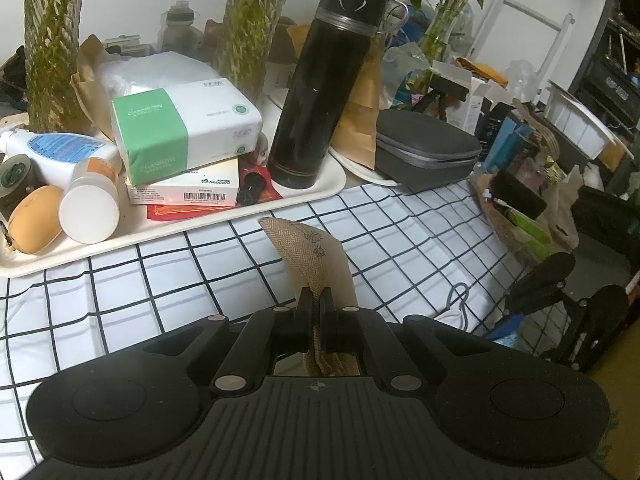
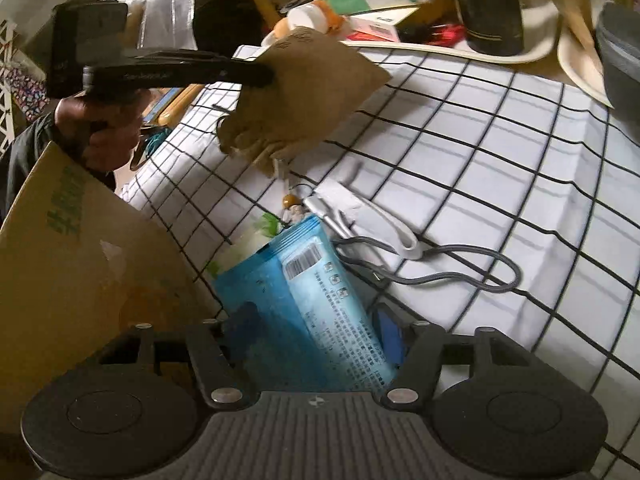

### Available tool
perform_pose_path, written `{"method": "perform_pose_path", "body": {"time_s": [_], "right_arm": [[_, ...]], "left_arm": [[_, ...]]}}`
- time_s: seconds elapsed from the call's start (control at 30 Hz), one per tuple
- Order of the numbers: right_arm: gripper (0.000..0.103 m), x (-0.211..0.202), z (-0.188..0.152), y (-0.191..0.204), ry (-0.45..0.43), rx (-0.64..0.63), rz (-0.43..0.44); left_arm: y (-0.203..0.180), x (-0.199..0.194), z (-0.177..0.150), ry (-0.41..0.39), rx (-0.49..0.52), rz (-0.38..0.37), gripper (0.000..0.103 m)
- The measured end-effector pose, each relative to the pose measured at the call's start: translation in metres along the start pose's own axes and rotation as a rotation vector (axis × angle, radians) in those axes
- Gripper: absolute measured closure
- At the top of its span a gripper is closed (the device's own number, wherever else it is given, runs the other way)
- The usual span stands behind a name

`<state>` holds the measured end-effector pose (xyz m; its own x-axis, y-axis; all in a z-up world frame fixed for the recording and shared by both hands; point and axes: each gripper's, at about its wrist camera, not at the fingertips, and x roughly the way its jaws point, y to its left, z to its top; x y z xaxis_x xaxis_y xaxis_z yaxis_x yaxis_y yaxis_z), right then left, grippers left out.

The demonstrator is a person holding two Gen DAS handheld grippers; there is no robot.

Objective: Organize soft objects
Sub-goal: 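Grasp the blue wet-wipe packet with the right gripper and lift it while the left gripper holds the pouch, then carry the pouch and blue packet over the box and open both grippers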

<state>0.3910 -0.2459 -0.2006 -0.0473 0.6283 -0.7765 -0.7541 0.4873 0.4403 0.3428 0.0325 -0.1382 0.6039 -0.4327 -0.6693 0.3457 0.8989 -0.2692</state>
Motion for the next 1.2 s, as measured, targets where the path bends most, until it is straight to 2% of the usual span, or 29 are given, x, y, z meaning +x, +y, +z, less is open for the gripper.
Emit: {"method": "perform_pose_path", "body": {"time_s": [0.03,0.1,0.17,0.3,0.4,0.5,0.57,0.7,1.0,1.13,1.2], "right_arm": [[0.052,-0.002,0.000,0.002,-0.005,-0.019,-0.007],[0.073,-0.010,0.000,0.004,-0.028,-0.030,-0.016],[0.078,-0.021,0.000,0.005,-0.064,-0.026,-0.030],[0.084,-0.033,0.002,0.019,-0.111,-0.077,-0.117],[0.089,-0.047,0.006,0.033,-0.168,-0.116,-0.228],[0.090,-0.064,0.008,0.045,-0.227,-0.139,-0.368],[0.090,-0.068,0.008,0.051,-0.229,-0.161,-0.478],[0.089,-0.059,0.005,0.049,-0.178,-0.162,-0.547],[0.084,-0.041,0.015,0.046,-0.155,-0.136,-0.499],[0.085,-0.022,0.014,0.044,-0.070,-0.143,-0.525],[0.086,-0.017,0.010,0.044,-0.055,-0.152,-0.535]], "left_arm": [[0.000,0.000,0.000,0.000,0.001,-0.001,0.100],[0.000,-0.001,0.000,-0.003,0.003,-0.002,0.100],[0.000,-0.002,0.001,-0.007,0.002,-0.003,0.100],[0.000,-0.006,0.002,-0.022,-0.003,0.001,0.100],[0.000,-0.009,0.003,-0.036,-0.005,0.004,0.100],[0.000,-0.012,0.004,-0.047,-0.011,0.005,0.100],[-0.001,-0.014,0.004,-0.053,-0.010,0.006,0.100],[-0.002,-0.017,0.006,-0.065,-0.012,0.005,0.100],[-0.002,-0.041,0.011,-0.132,-0.021,0.029,0.100],[-0.004,-0.060,0.012,-0.176,-0.025,0.046,0.100],[-0.004,-0.069,0.012,-0.195,-0.030,0.050,0.100]]}}
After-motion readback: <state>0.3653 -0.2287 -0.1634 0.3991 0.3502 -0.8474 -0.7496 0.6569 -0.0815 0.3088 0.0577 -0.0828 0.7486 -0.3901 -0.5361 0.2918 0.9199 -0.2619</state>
